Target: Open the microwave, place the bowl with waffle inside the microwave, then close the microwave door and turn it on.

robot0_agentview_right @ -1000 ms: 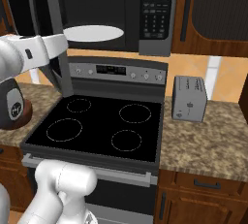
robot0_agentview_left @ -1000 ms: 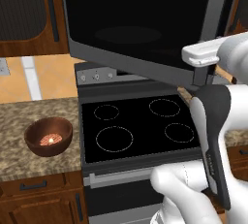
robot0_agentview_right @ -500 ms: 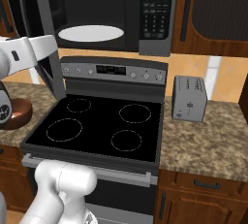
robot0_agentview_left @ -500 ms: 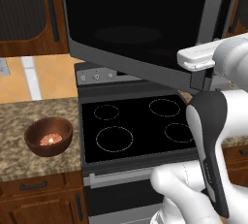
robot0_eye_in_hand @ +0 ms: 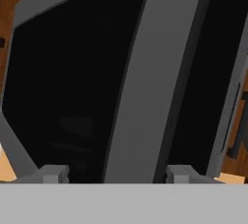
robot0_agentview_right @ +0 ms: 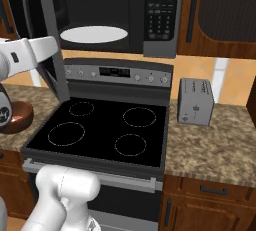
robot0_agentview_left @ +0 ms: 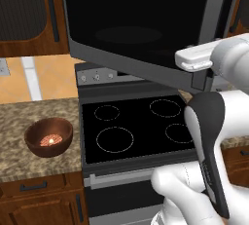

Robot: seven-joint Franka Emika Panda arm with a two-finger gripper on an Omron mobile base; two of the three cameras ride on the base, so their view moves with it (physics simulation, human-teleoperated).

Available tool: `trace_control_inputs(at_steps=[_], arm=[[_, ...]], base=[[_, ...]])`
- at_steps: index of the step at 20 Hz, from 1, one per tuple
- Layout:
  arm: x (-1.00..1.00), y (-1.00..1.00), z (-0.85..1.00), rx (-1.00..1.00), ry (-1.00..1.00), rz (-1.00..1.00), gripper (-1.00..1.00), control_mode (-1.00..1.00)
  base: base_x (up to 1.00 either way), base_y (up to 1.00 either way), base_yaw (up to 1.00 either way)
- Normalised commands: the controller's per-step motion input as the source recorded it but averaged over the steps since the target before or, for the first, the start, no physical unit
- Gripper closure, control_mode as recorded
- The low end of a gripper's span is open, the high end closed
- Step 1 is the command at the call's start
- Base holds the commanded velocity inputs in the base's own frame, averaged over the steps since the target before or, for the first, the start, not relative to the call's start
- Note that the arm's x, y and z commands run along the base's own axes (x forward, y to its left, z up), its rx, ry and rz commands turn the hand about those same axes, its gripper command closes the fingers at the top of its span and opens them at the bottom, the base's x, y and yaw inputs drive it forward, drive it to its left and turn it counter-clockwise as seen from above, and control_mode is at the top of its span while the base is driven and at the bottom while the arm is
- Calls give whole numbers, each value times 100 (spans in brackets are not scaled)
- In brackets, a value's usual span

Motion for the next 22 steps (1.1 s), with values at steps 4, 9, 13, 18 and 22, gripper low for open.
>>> trace_control_inputs(at_steps=[4,9,13,18,22], arm=[[-14,5,-1,0,-9,0,-100,-100],[-69,-34,2,0,-9,9,-100,-100],[0,-93,7,9,0,26,-100,-100],[29,-87,3,13,0,25,-100,-100],[52,-58,0,15,0,27,-100,-100]], base=[[0,0,0],[0,0,0],[0,0,0],[0,0,0],[0,0,0]])
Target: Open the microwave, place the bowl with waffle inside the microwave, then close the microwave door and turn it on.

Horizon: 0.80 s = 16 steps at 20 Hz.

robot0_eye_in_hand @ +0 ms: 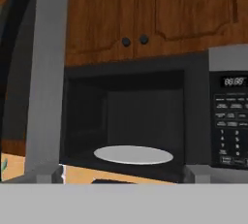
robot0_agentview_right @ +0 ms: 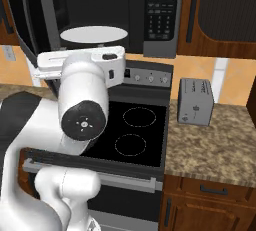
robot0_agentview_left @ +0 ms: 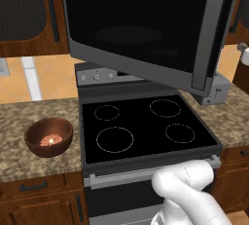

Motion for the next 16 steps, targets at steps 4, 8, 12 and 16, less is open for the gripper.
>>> trace_control_inputs(at_steps=[4,8,12,16], arm=[[60,-12,0,15,0,38,-100,-100],[52,0,0,9,0,44,-100,-100],[44,13,-2,2,-3,46,-100,-100],[23,46,-6,-1,-4,37,-100,-100]], base=[[0,0,0],[0,0,0],[0,0,0],[0,0,0]])
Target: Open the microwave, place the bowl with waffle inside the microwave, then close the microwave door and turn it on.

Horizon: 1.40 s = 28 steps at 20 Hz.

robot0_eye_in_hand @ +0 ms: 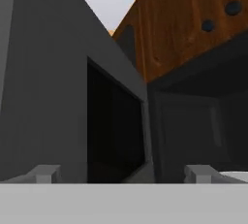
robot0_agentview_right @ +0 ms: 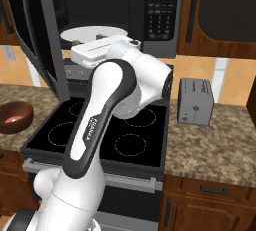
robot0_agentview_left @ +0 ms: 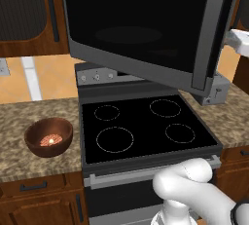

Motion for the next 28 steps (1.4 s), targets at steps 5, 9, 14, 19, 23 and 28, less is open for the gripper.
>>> trace_control_inputs(at_steps=[5,9,14,19,23,28], arm=[[6,56,-1,-2,-4,23,-100,-100],[-6,48,0,-1,0,24,-100,-100],[-49,42,0,-3,0,28,-100,-100],[-96,72,0,-11,0,22,-100,-100],[-71,100,0,-12,0,7,-100,-100],[-23,99,0,-10,0,0,-100,-100]], base=[[0,0,0],[0,0,0],[0,0,0],[0,0,0],[0,0,0],[0,0,0]])
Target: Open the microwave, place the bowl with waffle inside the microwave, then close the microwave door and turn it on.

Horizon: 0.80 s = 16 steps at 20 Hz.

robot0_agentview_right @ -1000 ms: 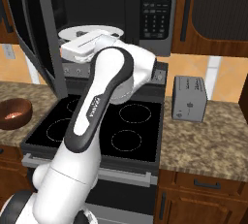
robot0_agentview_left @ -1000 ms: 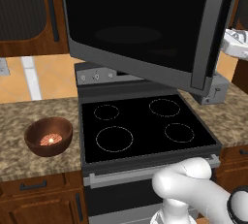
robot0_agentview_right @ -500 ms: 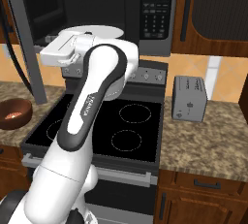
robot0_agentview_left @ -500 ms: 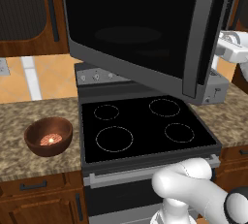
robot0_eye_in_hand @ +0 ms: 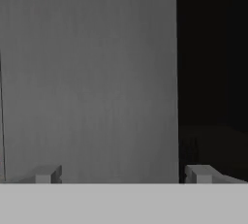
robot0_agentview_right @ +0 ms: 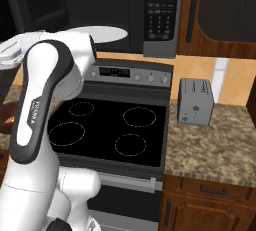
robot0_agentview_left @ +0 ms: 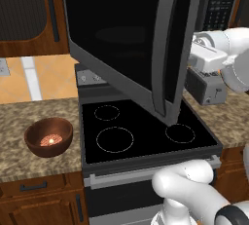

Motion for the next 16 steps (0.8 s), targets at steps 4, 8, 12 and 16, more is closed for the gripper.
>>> trace_control_inputs(at_steps=[4,8,12,16], arm=[[0,97,0,-8,0,0,-100,-100],[0,91,0,-6,0,0,-100,-100],[0,76,0,-4,0,-4,-100,-100],[0,64,0,-1,0,-5,-100,-100]], base=[[0,0,0],[0,0,0],[0,0,0],[0,0,0]])
